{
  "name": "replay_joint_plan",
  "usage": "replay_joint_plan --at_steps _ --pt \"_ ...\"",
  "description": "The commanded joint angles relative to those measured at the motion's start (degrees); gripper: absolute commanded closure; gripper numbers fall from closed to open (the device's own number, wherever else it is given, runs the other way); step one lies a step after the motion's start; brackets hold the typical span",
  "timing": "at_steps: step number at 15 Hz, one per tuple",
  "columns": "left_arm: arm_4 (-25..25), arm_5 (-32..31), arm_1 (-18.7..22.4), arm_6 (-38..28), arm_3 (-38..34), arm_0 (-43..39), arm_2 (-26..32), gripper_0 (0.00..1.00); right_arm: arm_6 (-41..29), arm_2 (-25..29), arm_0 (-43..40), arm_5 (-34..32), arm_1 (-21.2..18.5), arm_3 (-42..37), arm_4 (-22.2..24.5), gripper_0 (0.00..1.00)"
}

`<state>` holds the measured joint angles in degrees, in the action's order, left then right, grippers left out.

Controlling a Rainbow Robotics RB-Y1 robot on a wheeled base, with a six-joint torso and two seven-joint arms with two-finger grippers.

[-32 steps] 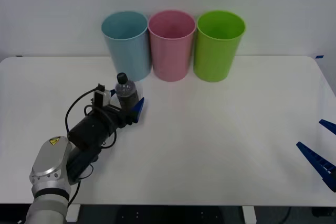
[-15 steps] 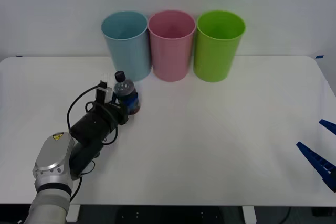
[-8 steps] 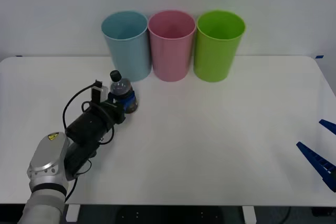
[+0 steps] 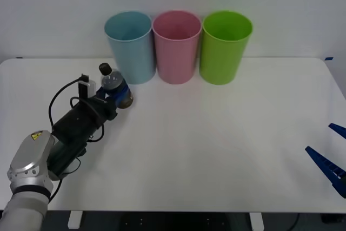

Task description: Grasp the object on the table and drop it into the matching bin: aluminum can to the light blue bin, PET bottle to the pink bin.

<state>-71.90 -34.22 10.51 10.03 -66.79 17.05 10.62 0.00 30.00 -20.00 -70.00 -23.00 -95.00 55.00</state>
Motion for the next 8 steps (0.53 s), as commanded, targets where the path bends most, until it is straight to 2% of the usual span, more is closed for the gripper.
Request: replay_joint_plan --at_steps 1,4,8 --pt "1.24 0.03 1.27 -1.33 -2.29 0.0 -0.07 1.0 0.0 0.0 0.0 0.0 0.0 0.0 0.0 0.0" --pt "2.64 0.03 2.5 -3.18 -4.84 0.0 -2.0 1.0 0.0 0.0 0.0 0.0 0.0 0.0 0.0 0.0" --pt "2.82 -0.06 4.08 -11.7 -10.2 0.09 -3.94 1.0 0.0 0.0 0.0 0.0 0.0 0.0 0.0 0.0"
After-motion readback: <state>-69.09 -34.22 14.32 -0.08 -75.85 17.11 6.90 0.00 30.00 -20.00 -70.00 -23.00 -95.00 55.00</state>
